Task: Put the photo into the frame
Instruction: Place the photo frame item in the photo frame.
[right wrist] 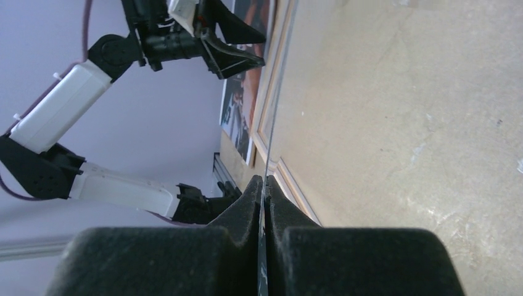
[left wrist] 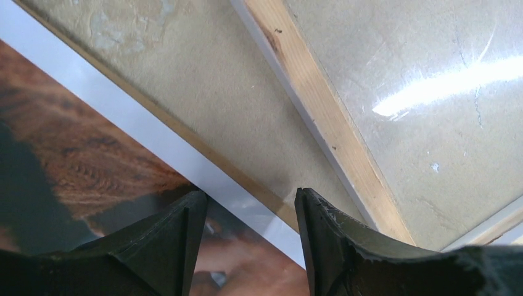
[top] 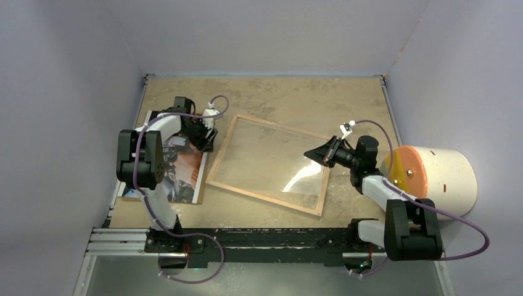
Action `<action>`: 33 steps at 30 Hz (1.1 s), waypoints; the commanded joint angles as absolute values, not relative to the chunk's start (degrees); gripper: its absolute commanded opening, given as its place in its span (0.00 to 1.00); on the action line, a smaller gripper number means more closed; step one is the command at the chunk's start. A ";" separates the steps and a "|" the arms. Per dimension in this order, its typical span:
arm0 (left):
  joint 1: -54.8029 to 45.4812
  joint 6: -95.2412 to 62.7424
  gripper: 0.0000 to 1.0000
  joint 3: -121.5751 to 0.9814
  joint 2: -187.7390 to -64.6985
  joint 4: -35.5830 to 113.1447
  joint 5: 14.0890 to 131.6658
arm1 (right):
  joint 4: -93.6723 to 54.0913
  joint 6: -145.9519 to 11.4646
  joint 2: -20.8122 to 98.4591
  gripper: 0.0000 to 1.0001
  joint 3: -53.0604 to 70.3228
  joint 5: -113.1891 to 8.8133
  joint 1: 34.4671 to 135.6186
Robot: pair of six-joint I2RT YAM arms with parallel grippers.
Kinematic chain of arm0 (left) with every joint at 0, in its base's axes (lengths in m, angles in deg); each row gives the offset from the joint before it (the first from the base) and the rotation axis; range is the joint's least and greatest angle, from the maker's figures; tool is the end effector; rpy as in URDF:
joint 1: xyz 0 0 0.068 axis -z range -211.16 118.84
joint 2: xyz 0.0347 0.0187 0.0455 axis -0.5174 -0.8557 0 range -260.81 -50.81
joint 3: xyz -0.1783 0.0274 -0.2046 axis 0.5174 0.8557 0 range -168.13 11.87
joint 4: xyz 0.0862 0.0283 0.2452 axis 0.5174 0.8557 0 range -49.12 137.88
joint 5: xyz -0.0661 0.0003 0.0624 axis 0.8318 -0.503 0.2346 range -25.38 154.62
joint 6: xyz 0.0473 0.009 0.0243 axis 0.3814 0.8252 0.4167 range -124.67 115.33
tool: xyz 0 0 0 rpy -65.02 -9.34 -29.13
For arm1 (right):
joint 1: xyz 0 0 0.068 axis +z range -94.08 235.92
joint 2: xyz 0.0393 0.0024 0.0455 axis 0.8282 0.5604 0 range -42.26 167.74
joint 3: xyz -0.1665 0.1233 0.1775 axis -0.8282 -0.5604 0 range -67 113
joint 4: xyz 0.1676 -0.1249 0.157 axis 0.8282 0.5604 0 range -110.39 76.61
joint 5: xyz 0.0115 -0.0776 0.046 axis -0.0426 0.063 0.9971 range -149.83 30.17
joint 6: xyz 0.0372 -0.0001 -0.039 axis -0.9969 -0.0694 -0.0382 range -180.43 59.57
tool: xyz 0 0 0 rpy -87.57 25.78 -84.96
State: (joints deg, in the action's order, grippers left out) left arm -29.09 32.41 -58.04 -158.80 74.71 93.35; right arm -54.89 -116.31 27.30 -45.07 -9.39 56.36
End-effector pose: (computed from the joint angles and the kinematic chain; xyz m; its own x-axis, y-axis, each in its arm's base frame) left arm 0.3632 -0.0302 0.1607 -0.6487 0.5525 -0.5234 0.7171 0.6741 -0.1772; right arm 0.2311 0.0292 0.1984 -0.7530 0.5215 -0.4014 -0.2360 0.3554 0.9044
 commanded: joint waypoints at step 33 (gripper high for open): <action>-26.24 32.86 0.58 -51.83 -165.64 77.28 91.16 | -61.36 -115.22 29.42 0.00 -47.99 -11.40 60.57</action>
State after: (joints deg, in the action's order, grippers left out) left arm -27.72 32.50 -57.08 -158.86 72.24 93.06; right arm -63.91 -119.34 28.50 -48.17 -10.31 60.41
